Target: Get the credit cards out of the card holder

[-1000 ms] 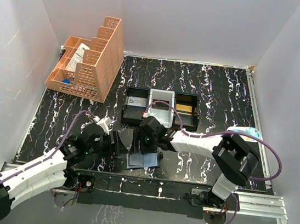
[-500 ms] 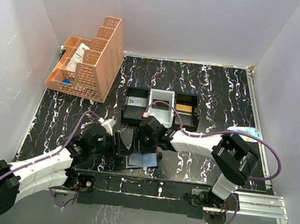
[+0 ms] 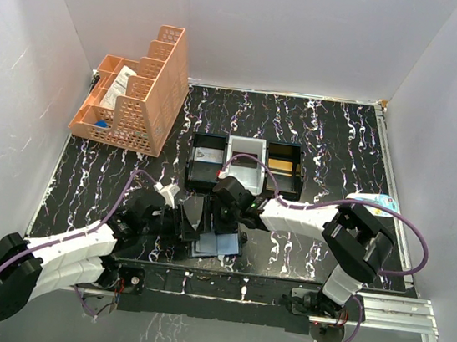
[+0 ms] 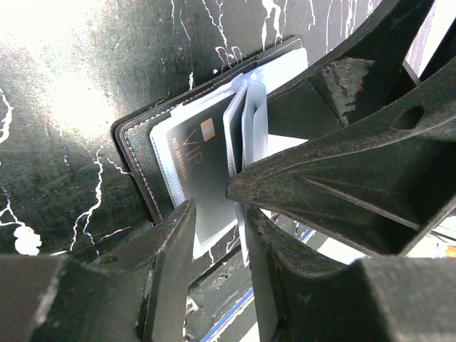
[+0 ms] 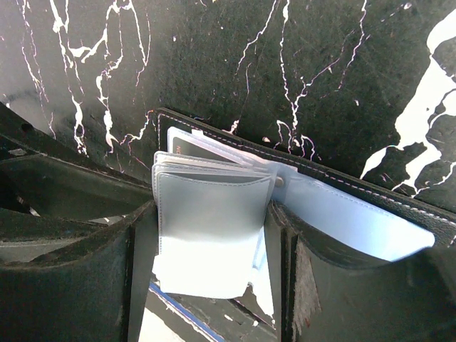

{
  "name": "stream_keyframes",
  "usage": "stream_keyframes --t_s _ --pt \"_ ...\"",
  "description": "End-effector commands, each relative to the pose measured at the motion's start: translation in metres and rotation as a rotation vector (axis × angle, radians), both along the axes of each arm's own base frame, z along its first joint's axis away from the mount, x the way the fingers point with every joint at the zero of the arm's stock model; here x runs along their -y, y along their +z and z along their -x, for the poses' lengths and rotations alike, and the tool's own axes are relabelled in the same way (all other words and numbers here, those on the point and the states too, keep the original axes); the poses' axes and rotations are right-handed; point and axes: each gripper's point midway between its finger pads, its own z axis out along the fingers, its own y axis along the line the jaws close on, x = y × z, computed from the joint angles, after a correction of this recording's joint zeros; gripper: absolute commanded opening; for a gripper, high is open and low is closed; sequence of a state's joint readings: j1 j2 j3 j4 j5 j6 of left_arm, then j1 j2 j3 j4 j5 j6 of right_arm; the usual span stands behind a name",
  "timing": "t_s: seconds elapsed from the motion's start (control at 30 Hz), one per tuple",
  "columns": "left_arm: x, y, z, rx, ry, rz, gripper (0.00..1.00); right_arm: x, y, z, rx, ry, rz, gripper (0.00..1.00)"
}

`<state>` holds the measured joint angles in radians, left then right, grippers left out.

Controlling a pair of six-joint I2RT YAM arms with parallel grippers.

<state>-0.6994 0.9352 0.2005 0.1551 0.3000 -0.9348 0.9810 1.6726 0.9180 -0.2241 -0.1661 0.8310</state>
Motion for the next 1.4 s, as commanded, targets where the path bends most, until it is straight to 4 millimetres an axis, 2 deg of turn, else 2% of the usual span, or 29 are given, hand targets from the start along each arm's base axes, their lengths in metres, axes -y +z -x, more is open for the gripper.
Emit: stream_keyframes --t_s 0.0,0.27,0.43,0.6,0.77,0.93,1.13,1.37 --pt "0.000 0.001 -0.002 0.006 -0.006 -0.014 0.32 -0.011 0.015 -0.004 0.015 0.005 -0.084 0.50" --pt "-0.017 -0.012 -0.001 -0.019 0.041 -0.113 0.26 -0.010 0.023 -0.006 0.014 0.002 -0.124 0.40" --pt "-0.019 -0.017 -0.001 -0.038 0.042 -0.139 0.23 -0.012 0.029 -0.005 0.013 0.013 -0.150 0.40" --pt "-0.021 -0.019 -0.001 -0.044 0.044 -0.155 0.22 -0.006 0.027 -0.007 0.021 -0.006 -0.129 0.46" --pt "-0.021 -0.016 -0.002 -0.037 0.048 -0.155 0.22 0.001 0.019 -0.012 0.035 -0.021 -0.071 0.56" --pt "-0.031 -0.009 -0.008 -0.016 0.101 -0.195 0.21 0.004 0.010 -0.015 0.039 -0.024 0.003 0.62" --pt "-0.047 0.004 -0.014 0.016 0.174 -0.250 0.26 0.004 0.009 -0.021 0.081 -0.026 0.074 0.64" --pt "-0.063 0.019 -0.022 0.055 0.267 -0.287 0.29 0.012 -0.012 -0.025 0.163 -0.046 0.306 0.64"
